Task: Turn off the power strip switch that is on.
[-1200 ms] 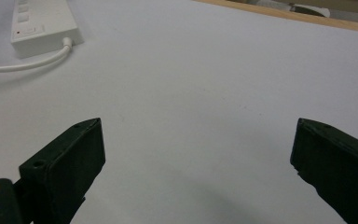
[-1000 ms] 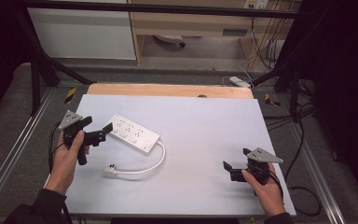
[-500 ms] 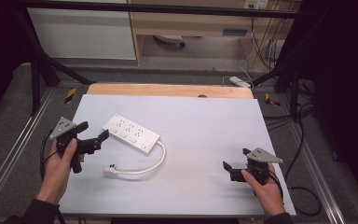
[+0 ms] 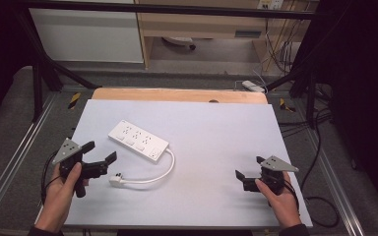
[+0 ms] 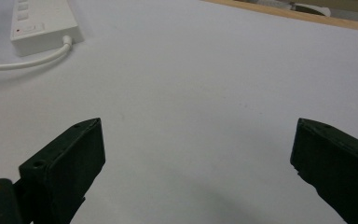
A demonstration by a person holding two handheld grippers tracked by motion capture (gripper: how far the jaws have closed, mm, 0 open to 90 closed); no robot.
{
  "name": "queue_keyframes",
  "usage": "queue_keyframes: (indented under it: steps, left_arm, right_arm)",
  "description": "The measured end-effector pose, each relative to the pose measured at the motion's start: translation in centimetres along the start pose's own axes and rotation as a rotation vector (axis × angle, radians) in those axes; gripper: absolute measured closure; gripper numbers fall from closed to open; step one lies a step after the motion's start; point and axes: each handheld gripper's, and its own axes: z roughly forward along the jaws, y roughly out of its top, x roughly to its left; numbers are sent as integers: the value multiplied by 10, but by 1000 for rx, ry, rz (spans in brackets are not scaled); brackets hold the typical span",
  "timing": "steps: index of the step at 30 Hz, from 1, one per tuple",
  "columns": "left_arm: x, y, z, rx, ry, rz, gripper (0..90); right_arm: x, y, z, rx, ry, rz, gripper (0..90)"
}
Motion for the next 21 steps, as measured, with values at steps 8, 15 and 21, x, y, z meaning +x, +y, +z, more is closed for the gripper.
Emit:
queue_keyframes:
  steps: [8, 15, 21]
  left_arm:
    - [-15, -17, -1, 37, -29, 35, 60]
    - [-25, -31, -6, 52, -43, 59, 60]
    - [-28, -42, -9, 77, -49, 63, 61]
  right_arm:
    - [0, 0, 0, 3, 1, 2, 34]
    - [0, 0, 0, 3, 2, 2, 34]
    - [0, 0, 0, 4, 1, 1, 34]
